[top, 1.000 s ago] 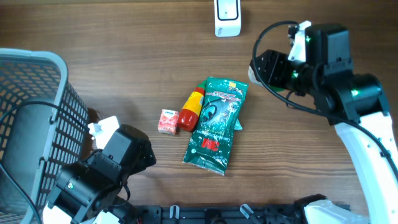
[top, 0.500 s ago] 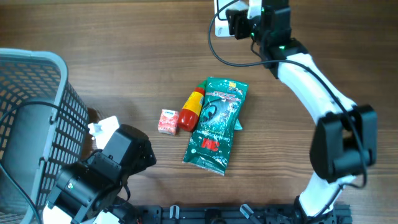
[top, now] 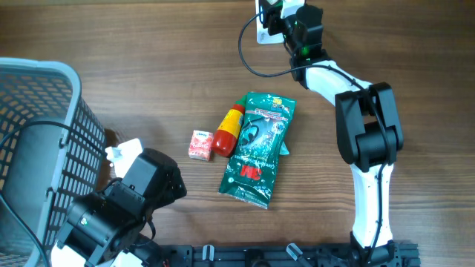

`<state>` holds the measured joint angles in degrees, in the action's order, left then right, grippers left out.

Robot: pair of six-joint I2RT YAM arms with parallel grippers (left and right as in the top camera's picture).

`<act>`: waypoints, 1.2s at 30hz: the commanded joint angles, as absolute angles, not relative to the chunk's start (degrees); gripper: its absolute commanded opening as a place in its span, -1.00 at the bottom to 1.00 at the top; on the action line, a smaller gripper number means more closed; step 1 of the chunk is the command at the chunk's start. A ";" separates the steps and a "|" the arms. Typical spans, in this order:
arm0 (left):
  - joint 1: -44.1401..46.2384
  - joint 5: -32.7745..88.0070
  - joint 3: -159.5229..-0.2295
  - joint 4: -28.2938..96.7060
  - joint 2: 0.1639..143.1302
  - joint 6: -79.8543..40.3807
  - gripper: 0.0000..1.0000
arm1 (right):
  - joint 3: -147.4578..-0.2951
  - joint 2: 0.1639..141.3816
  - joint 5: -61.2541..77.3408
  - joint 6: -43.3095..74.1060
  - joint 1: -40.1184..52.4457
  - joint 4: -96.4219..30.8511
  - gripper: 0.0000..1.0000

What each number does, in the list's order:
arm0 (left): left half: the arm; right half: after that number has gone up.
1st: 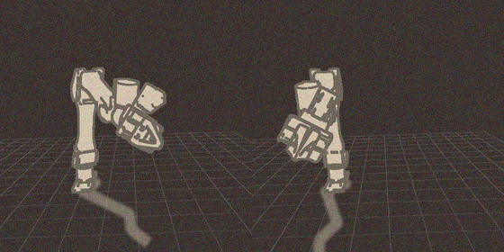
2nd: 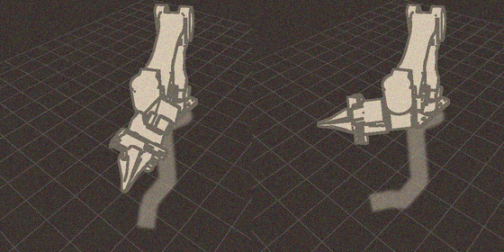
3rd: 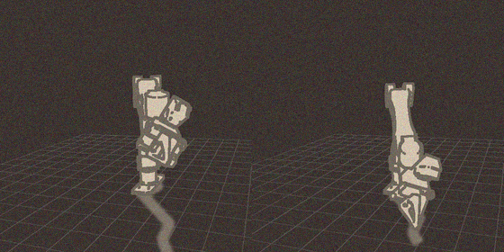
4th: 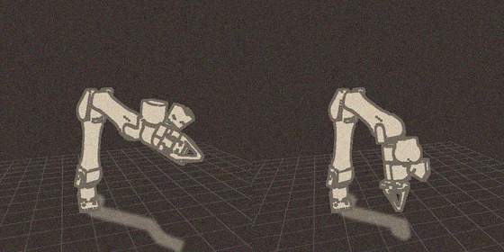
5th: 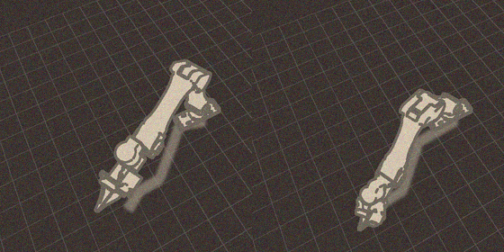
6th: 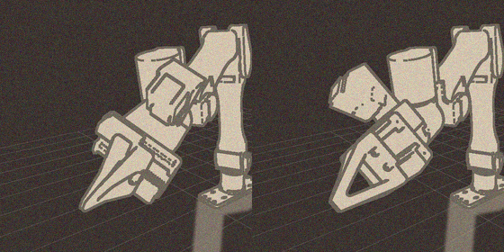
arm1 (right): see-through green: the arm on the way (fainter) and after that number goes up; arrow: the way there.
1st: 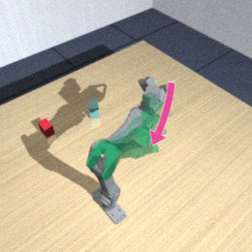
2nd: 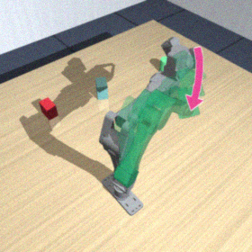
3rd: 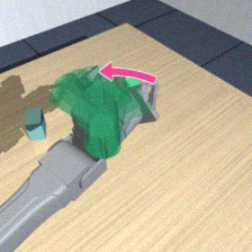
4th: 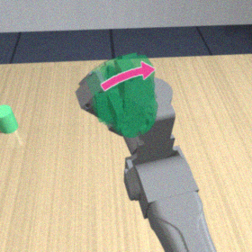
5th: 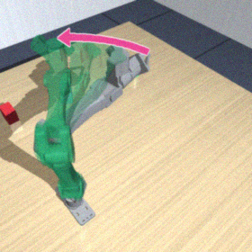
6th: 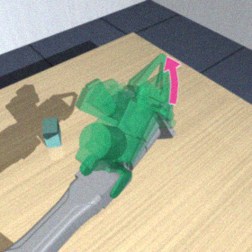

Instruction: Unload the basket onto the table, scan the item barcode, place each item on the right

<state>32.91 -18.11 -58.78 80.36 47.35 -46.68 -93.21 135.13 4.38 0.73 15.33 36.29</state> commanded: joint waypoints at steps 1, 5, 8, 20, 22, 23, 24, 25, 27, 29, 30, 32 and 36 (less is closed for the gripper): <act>32.73 -18.46 -58.94 80.25 47.24 -47.40 1.00 | -95.70 130.10 3.77 0.27 15.11 30.15 0.01; 32.73 -18.46 -58.94 80.27 47.24 -47.40 1.00 | -95.68 115.68 2.15 0.67 9.87 8.88 -0.05; 32.73 -18.46 -58.94 80.27 47.24 -47.40 1.00 | -95.70 105.49 -5.85 4.54 -2.61 -13.02 -0.07; 32.73 -18.46 -58.94 80.27 47.24 -47.37 1.00 | -94.00 117.14 -7.27 17.74 -47.79 -36.56 -0.04; 32.73 -18.46 -58.94 80.27 47.24 -47.37 1.00 | -94.00 120.92 -7.09 17.26 -50.06 -37.65 -0.05; 32.73 -18.46 -58.94 80.27 47.24 -47.40 1.00 | -94.00 121.99 -7.11 16.47 -50.59 -37.89 -0.04; 32.73 -18.46 -58.94 80.27 47.24 -47.37 1.00 | -94.00 123.17 -7.09 16.58 -51.24 -38.00 0.06; 32.73 -18.46 -58.94 80.27 47.24 -47.37 1.00 | -94.00 123.24 -6.87 16.82 -51.44 -38.04 0.14; 32.73 -18.46 -58.94 80.27 47.24 -47.37 1.00 | -94.08 122.50 -6.85 16.71 -51.44 -38.30 0.64; 32.73 -18.46 -58.94 80.27 47.24 -47.40 1.00 | -94.13 120.46 -6.35 16.93 -51.40 -38.68 0.99; 32.73 -18.46 -58.94 80.27 47.24 -47.40 1.00 | -94.13 118.04 -6.44 18.33 -51.40 -38.94 0.99; 32.73 -18.46 -58.94 80.27 47.24 -47.40 1.00 | -94.13 112.55 -6.28 20.45 -51.40 -39.35 1.00; 32.73 -18.46 -58.94 80.27 47.24 -47.37 1.00 | -94.13 99.18 15.68 31.44 -50.02 -41.74 0.99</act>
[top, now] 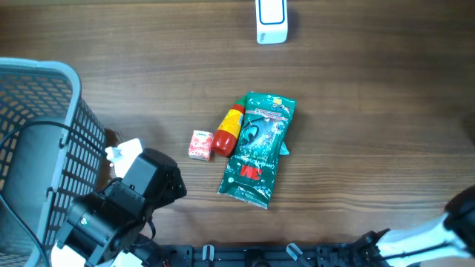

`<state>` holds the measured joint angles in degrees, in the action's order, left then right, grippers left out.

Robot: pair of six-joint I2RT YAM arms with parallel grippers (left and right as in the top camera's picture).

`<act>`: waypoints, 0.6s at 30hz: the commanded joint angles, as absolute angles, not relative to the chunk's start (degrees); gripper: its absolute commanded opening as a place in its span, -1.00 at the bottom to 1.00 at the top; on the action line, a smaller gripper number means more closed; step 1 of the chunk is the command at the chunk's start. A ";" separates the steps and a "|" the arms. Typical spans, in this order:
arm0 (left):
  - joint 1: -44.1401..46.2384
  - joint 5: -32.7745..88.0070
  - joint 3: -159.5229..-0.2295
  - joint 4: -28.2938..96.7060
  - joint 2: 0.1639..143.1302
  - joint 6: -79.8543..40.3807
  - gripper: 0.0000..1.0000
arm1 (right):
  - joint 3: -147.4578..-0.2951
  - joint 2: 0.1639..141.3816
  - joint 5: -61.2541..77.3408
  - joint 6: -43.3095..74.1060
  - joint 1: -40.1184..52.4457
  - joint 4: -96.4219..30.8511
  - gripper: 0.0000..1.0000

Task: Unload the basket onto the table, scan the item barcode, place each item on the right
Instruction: 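Grasp the green 3M glove pack with the right gripper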

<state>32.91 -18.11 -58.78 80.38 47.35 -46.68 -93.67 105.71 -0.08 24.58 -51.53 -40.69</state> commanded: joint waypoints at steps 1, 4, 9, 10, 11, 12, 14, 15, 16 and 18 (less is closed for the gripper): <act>32.73 -18.46 -58.94 80.27 47.24 -47.40 1.00 | -94.11 96.92 23.11 31.57 -48.42 -43.33 0.99; 32.73 -18.46 -58.94 80.27 47.24 -47.40 1.00 | -94.11 95.22 35.38 24.84 -42.00 -49.52 1.00; 32.73 -18.46 -58.94 80.27 47.24 -47.40 1.00 | -91.79 95.59 42.02 5.15 -21.32 -71.57 0.99; 32.73 -18.46 -58.94 80.27 47.24 -47.37 1.00 | -90.15 95.59 41.78 1.48 -15.27 -74.91 1.00; 32.73 -18.46 -58.94 80.27 47.24 -47.37 1.00 | -87.05 95.59 39.75 1.72 -8.10 -76.12 1.00; 32.73 -18.46 -58.94 80.25 47.24 -47.40 1.00 | -84.79 95.59 39.62 1.72 -4.62 -75.31 0.99; 32.73 -18.46 -58.94 80.27 47.24 -47.40 1.00 | -79.96 95.59 39.48 4.10 1.19 -72.69 0.99; 32.73 -18.46 -58.94 80.27 47.24 -47.40 1.00 | -76.82 95.59 39.44 6.61 3.86 -70.67 0.99; 32.73 -18.46 -58.94 80.27 47.24 -47.37 1.00 | -71.90 95.59 39.44 9.89 7.38 -66.48 0.95; 32.73 -18.46 -58.94 80.27 47.24 -47.40 1.00 | -64.88 95.59 39.44 15.46 11.11 -58.46 0.92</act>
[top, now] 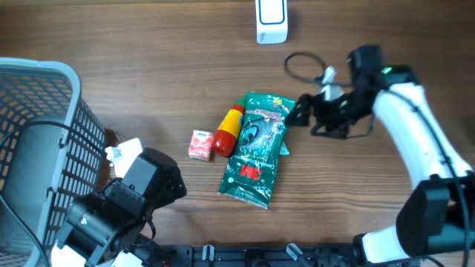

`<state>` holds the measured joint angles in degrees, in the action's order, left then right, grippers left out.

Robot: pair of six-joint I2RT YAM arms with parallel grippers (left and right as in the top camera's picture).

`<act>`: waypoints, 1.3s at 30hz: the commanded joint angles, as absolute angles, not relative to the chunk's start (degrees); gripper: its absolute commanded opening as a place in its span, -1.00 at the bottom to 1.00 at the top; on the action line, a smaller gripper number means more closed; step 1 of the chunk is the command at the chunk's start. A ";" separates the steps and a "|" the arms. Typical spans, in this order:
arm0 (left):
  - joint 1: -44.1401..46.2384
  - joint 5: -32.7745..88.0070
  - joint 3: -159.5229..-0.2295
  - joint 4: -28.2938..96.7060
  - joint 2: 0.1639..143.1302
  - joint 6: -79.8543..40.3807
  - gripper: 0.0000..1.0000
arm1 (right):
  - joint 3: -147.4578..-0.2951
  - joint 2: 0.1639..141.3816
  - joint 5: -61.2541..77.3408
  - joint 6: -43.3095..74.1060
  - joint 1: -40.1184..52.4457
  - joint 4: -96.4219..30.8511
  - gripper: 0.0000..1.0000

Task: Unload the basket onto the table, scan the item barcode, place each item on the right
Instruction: 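Grasp the green 3M glove pack with the right gripper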

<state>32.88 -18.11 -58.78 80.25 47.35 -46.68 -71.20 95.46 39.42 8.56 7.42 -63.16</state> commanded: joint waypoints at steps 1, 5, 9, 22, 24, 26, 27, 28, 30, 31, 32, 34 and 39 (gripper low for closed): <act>32.73 -18.46 -58.94 80.27 47.24 -47.37 1.00 | -61.98 95.59 39.44 17.78 12.25 -54.74 0.92; 32.73 -18.46 -58.94 80.27 47.24 -47.37 1.00 | -51.99 95.59 39.40 28.91 15.53 -40.27 0.73; 32.73 -18.46 -58.94 80.27 47.24 -47.37 1.00 | -44.49 95.59 39.46 39.48 17.69 -25.71 0.51; 32.73 -18.46 -58.94 80.27 47.24 -47.40 1.00 | -45.76 88.79 36.07 51.64 26.44 -22.61 -0.92; 32.73 -18.46 -58.94 80.27 47.24 -47.40 1.00 | -48.12 80.79 36.05 56.90 26.39 -29.63 -0.91; 32.73 -18.46 -58.94 80.27 47.24 -47.40 1.00 | -48.53 72.66 36.03 72.60 26.39 -31.97 -0.91; 32.73 -18.46 -58.94 80.27 47.24 -47.37 1.00 | -48.53 68.93 35.94 83.37 26.39 -33.54 -0.91; 32.73 -18.46 -58.94 80.27 47.24 -47.37 1.00 | -48.53 66.59 36.07 89.52 26.39 -34.87 -0.91; 32.73 -18.46 -58.94 80.27 47.24 -47.37 1.00 | -48.51 62.08 38.54 100.55 26.39 -38.63 -0.91; 32.73 -18.46 -58.94 80.27 47.24 -47.40 1.00 | -48.51 61.14 39.55 100.55 26.39 -38.59 -0.91; 32.73 -18.46 -58.94 80.27 47.24 -47.40 1.00 | -48.51 60.84 39.46 101.19 26.39 -38.61 -0.91; 32.73 -18.46 -58.94 80.27 47.24 -47.40 1.00 | -48.51 60.88 39.48 107.68 26.39 -40.03 -0.91; 32.73 -18.46 -58.94 80.27 47.24 -47.40 1.00 | -48.51 61.32 40.03 118.63 24.51 -40.77 -0.91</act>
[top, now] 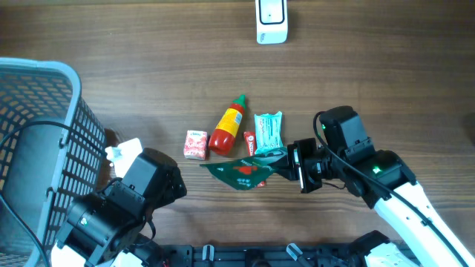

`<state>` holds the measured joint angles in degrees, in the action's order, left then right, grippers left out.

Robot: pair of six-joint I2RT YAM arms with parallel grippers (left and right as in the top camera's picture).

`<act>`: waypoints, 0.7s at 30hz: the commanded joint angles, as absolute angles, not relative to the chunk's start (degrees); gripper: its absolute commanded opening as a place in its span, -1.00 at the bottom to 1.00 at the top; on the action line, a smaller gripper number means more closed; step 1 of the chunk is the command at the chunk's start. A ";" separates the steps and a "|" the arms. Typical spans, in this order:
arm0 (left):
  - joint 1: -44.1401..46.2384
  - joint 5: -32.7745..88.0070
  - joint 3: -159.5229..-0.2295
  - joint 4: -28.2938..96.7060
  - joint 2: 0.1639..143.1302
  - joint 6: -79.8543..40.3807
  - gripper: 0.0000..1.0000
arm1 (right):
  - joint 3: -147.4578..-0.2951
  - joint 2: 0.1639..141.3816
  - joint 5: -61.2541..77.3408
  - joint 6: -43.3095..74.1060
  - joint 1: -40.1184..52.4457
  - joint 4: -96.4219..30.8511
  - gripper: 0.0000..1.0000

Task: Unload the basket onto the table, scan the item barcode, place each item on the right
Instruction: 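Grasp the green 3M glove pack with the right gripper, then carry the glove pack to the right side of the table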

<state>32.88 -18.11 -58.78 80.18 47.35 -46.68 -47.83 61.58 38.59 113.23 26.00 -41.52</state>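
A green snack bag (241, 170) is tilted up off the table at the front centre, and my right gripper (286, 159) is shut on its right edge. The white barcode scanner (271, 20) stands at the far edge, well away from the bag. Beside the bag lie a red sauce bottle (226, 127), a small pink box (195, 144), a teal packet (268, 132) and a small red item (250, 142). My left arm (126, 204) rests at the front left; its fingers do not show clearly.
A grey mesh basket (41, 126) fills the left side of the table. The right arm's black cable runs along its white forearm (401, 196) at the front right.
The right gripper was at the right edge of the flat-lying bag; now it holds the bag raised and nearer the front. The teal packet and small red item beneath are uncovered. The bottle has shifted slightly.
The right gripper was first at the scanner at the far edge. Then the arm was almost out of view at the front right. Then it was at the bag's right edge, and now it holds the bag tilted up. The left arm stayed still.
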 commanded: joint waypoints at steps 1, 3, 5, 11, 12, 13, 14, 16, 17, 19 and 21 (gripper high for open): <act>32.73 -18.46 -58.94 80.27 47.24 -47.40 1.00 | -48.51 61.67 41.41 118.63 22.85 -40.88 -0.91; 32.73 -18.46 -58.94 80.27 47.24 -47.40 1.00 | -48.51 62.57 44.49 118.65 18.50 -41.43 -0.91; 32.73 -18.46 -58.94 80.25 47.24 -47.37 1.00 | -48.51 63.94 46.33 118.63 14.52 -41.45 -0.91; 32.73 -18.46 -58.94 80.27 47.24 -47.40 1.00 | -48.53 78.06 71.72 118.63 -0.10 -34.89 -0.92; 32.73 -18.46 -58.94 80.27 47.24 -47.37 1.00 | -48.53 82.52 77.60 118.63 -2.61 -32.99 -0.91; 32.73 -18.46 -58.94 80.27 47.24 -47.37 1.00 | -48.53 85.65 82.32 118.63 -4.08 -31.44 -0.91; 32.73 -18.46 -58.94 80.27 47.24 -47.40 1.00 | -48.53 87.15 85.52 118.61 -4.64 -30.61 -0.91; 32.73 -18.46 -58.94 80.27 47.24 -47.40 1.00 | -49.08 93.12 92.01 118.50 -7.44 -30.59 -0.91; 32.73 -18.46 -58.94 80.27 47.24 -47.37 1.00 | -49.58 95.11 91.96 118.52 -8.75 -31.20 -0.91; 32.73 -18.46 -58.94 80.27 47.24 -47.37 1.00 | -50.43 99.26 92.51 118.48 -11.49 -34.09 -0.92; 32.73 -18.46 -58.94 80.27 47.24 -47.40 1.00 | -50.81 99.92 92.51 118.48 -13.52 -34.63 -0.91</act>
<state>32.86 -18.11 -58.78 80.20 47.35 -46.68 -49.10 98.43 88.88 118.06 -11.25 -33.82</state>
